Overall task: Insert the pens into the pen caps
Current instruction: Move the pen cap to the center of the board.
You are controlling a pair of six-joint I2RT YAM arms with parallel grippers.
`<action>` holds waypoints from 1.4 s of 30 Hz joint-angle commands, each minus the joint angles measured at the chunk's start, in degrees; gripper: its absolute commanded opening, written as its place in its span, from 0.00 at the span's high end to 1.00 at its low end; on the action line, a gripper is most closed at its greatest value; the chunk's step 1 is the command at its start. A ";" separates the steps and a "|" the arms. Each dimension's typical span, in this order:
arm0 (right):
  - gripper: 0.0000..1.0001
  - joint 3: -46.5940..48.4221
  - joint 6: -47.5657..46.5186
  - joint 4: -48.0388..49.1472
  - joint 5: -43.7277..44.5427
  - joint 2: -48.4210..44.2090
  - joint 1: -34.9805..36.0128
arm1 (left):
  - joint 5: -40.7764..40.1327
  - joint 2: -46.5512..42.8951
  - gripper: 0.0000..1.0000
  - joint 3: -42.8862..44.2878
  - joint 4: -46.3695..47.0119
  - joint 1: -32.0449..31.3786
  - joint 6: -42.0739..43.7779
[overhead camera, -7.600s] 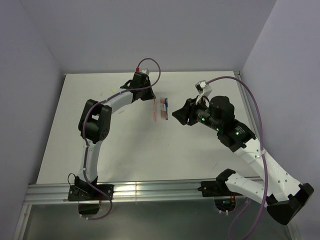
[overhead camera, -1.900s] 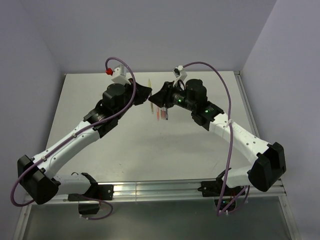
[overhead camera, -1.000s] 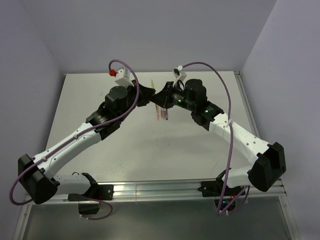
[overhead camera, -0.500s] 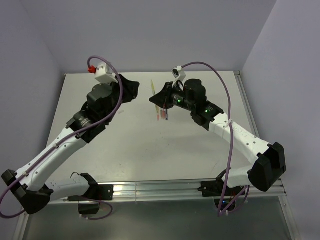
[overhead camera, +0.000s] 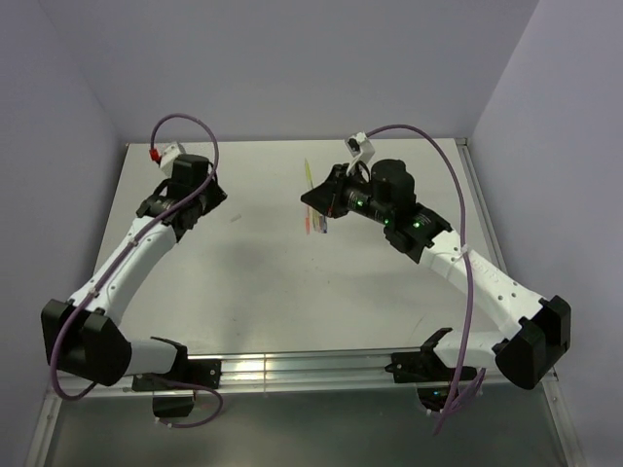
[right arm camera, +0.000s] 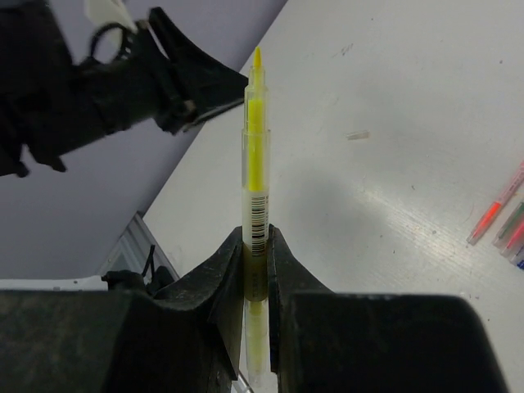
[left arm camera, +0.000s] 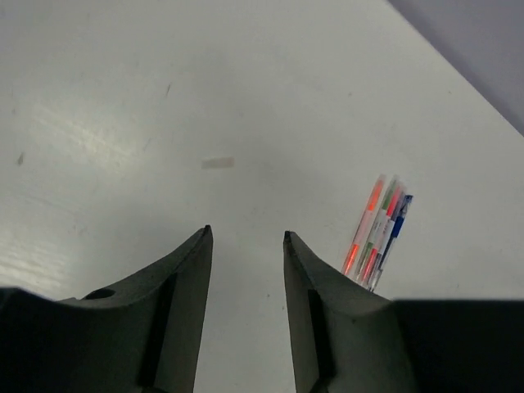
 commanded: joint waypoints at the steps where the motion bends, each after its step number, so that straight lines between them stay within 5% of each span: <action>1: 1.00 -1.82 -0.84 -0.27 1.34 -3.04 -0.06 | -4.30 2.61 0.54 -2.29 -2.02 -0.50 -19.68; 6: 1.00 -3.05 -1.10 -1.85 3.27 -4.44 -0.15 | -8.26 8.93 0.30 -3.90 2.35 -0.86 -41.05; 18: 1.00 -8.23 -0.84 -4.58 4.86 -14.28 -3.14 | -8.88 37.41 0.50 17.90 -9.67 0.54 -57.69; 42: 1.00 -11.05 -0.58 -3.08 2.84 -15.61 -5.16 | -3.78 42.79 0.48 18.70 -12.92 1.52 -62.80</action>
